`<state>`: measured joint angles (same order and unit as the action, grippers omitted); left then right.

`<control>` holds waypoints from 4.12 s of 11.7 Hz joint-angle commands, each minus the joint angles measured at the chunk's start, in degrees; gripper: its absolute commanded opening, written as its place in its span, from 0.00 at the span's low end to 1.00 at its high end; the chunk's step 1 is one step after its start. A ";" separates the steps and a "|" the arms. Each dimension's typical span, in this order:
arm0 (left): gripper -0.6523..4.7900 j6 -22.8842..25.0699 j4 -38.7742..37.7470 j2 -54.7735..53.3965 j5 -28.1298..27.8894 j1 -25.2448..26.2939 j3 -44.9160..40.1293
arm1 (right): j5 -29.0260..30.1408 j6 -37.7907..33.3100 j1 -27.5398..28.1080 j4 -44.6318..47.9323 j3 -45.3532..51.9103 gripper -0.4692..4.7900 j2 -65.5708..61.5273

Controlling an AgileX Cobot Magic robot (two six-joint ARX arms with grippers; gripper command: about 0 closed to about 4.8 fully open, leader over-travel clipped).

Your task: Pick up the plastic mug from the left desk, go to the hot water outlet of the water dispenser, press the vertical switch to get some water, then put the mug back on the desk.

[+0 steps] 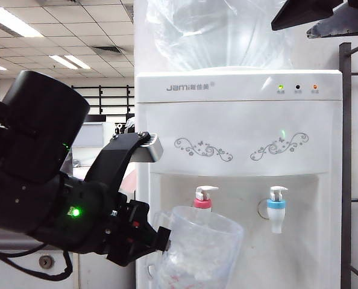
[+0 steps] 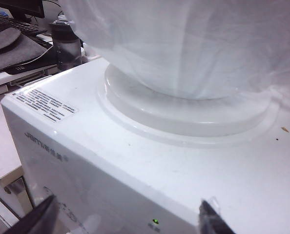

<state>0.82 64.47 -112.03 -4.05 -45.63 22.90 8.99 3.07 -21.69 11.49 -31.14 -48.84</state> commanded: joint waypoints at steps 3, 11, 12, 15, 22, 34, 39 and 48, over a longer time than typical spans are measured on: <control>0.11 -0.17 2.36 0.31 0.24 0.26 0.20 | -0.09 0.15 -0.02 0.72 -0.24 0.80 0.13; 0.11 -0.17 13.27 -0.68 0.22 0.68 1.31 | -0.07 0.15 -0.02 0.72 -0.24 0.80 0.13; 0.11 -0.15 13.49 -0.68 0.24 0.68 1.81 | -0.09 0.15 -0.02 0.72 -0.24 0.80 0.13; 0.11 -0.17 14.93 -0.96 0.28 0.66 3.04 | -0.04 0.13 -0.04 0.72 -0.24 0.80 0.13; 0.11 -0.17 18.23 -5.44 0.42 0.63 3.43 | -0.07 0.13 -0.02 0.72 -0.24 0.80 0.15; 0.11 -0.17 18.75 -12.13 0.37 0.72 3.58 | -0.09 0.15 -0.02 0.72 -0.24 0.80 0.15; 0.11 -0.17 18.80 -14.56 0.37 0.70 5.79 | -0.07 0.15 -0.02 0.72 -0.24 0.80 0.15; 0.11 -0.17 18.84 -18.45 0.35 0.70 7.76 | 0.07 0.15 -0.04 0.72 -0.24 0.80 0.15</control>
<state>0.84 80.29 -130.93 -3.90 -44.88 29.98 9.02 3.07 -21.67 11.49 -31.14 -48.84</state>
